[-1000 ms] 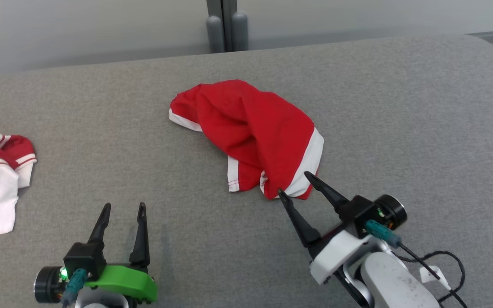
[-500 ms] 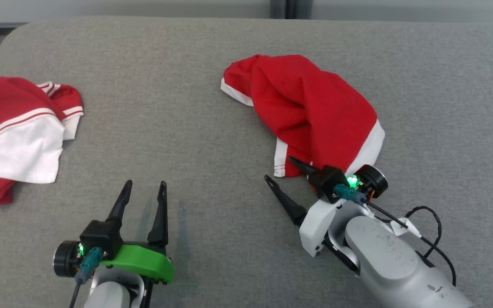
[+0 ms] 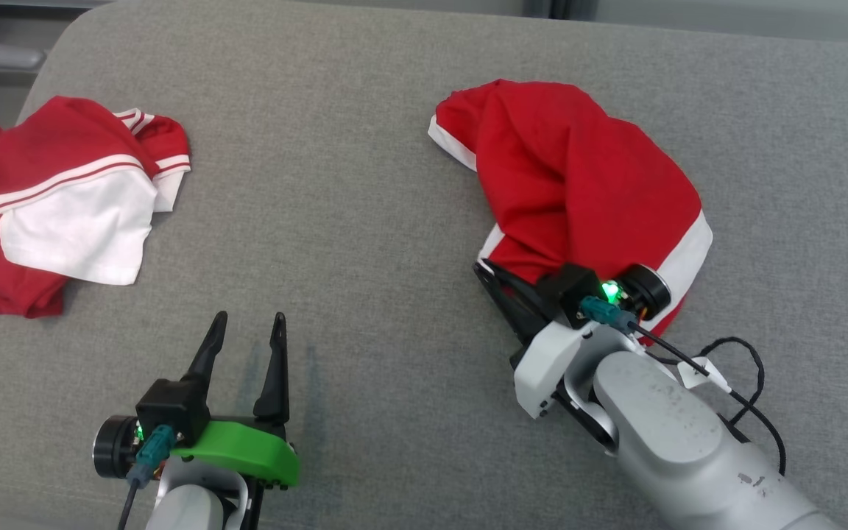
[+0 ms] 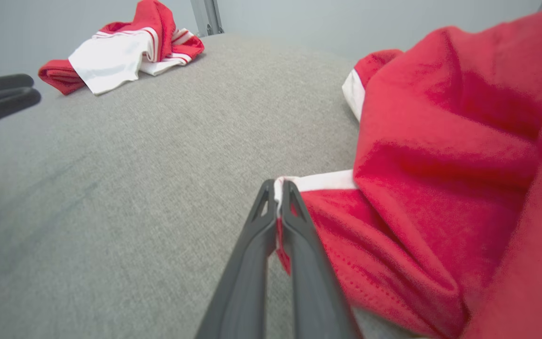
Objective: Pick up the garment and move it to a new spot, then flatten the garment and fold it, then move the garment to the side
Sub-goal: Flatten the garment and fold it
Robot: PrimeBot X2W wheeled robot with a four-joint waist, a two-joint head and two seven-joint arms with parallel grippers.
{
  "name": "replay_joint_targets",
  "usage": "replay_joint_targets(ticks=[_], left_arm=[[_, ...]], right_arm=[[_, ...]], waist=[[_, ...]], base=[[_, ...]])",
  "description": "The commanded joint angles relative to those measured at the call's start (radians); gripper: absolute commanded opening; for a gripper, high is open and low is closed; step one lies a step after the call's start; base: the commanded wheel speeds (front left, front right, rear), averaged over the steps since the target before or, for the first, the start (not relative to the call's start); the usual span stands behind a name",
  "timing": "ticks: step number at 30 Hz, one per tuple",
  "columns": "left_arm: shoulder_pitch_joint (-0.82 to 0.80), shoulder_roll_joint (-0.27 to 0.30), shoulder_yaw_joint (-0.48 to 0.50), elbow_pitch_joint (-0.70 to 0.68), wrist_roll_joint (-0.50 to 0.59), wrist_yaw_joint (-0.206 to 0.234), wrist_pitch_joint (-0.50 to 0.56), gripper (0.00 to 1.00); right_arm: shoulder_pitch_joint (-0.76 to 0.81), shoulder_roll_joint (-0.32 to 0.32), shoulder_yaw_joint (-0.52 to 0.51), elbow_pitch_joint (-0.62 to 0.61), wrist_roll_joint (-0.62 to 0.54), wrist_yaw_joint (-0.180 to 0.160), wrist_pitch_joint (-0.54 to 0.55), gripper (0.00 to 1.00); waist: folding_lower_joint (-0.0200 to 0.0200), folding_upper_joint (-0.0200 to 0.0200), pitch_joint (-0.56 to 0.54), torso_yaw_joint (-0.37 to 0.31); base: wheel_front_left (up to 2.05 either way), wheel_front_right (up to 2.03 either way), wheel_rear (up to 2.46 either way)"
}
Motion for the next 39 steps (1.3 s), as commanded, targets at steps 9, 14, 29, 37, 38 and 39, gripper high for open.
replay_joint_targets(ticks=[9,14,29,37,38,39], left_arm=[[0.027,0.001,-0.011,0.011,-0.012,-0.003,0.000,1.00],[0.048,0.001,-0.005,0.021,-0.014,-0.003,0.000,1.00],[0.084,0.000,0.046,0.024,-0.015,0.003,0.000,1.00],[0.061,0.001,0.068,0.012,-0.004,0.001,0.000,1.00],[0.061,0.001,0.068,0.009,-0.003,0.001,0.000,1.00],[0.062,0.001,0.067,0.008,-0.003,0.000,0.001,1.00]], right_arm=[[-0.245,-0.003,0.071,-0.293,0.044,0.000,-0.001,0.00],[-0.406,-0.002,0.029,-0.349,0.014,0.000,-0.001,0.00],[-0.250,-0.172,0.013,-0.352,0.024,0.000,-0.001,0.00],[0.077,-0.317,-0.130,-0.314,-0.010,0.000,-0.001,0.00],[0.116,-0.318,-0.159,-0.312,-0.013,0.000,-0.001,0.09],[0.143,-0.317,-0.182,-0.309,-0.018,0.000,-0.001,0.32]], waist=[[0.0000,0.0000,-0.075,0.006],[0.0000,0.0000,-0.100,0.016],[0.0000,0.0000,-0.126,-0.053],[0.0000,0.0000,-0.118,-0.105],[0.0000,0.0000,-0.120,-0.114],[0.0000,0.0000,-0.121,-0.119]], base=[[0.00,0.00,0.00],[0.00,0.00,0.00],[0.00,0.00,0.00],[0.00,0.00,0.00],[0.00,0.00,0.00],[0.00,0.00,0.00]])
